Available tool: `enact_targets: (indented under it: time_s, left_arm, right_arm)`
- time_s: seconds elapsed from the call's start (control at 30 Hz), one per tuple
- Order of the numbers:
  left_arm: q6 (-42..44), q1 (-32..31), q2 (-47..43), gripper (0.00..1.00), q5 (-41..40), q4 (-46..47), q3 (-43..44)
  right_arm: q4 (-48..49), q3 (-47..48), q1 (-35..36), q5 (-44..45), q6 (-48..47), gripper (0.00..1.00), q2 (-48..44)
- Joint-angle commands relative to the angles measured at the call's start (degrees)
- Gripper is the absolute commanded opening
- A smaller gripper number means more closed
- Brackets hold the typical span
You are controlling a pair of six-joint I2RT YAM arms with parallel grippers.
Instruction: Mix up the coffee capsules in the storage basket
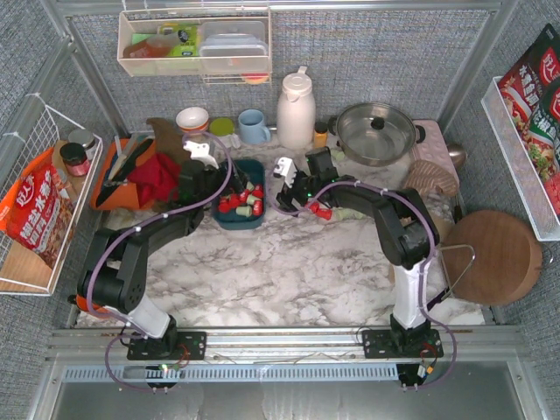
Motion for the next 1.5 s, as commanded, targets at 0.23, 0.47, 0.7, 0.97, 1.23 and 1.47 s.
enact_targets:
  time_s: [0.23,0.47,0.7,0.97,1.23,1.47]
  left_arm:
    - [-0.69,0.13,-0.92,1.00,1.64,2.04,-0.23]
    - [-0.79,0.15,-1.19,0.99,1.48,2.03,-1.25]
    - [-0.61,0.11,-2.00,1.00,2.20,1.97,-1.64]
    - [-0.77,-1.18,-1.16,0.99,9.81,3.83,-0.97]
    - [1.93,-7.19,0.58,1.00,16.91,7.76,-2.07]
    - [0.50,-9.21,-0.67,0.95,24.77,17.36,-5.85]
  right_arm:
    - [-16.55,10.70,1.82,0.51,-7.79,0.77,7.14]
    - [-19.93,13.62,4.59,6.88,-10.01,0.68,9.58]
    - [-14.13,9.92,5.35,10.76,-10.32,0.42,7.59]
    - [10.43,-10.12,5.26,7.34,-5.44,0.28,-7.06]
    - [60.03,-34.61,5.26,5.78,5.30,0.27,-16.23]
    - [67.28,-38.63,5.36,7.91,7.23,0.27,-18.34]
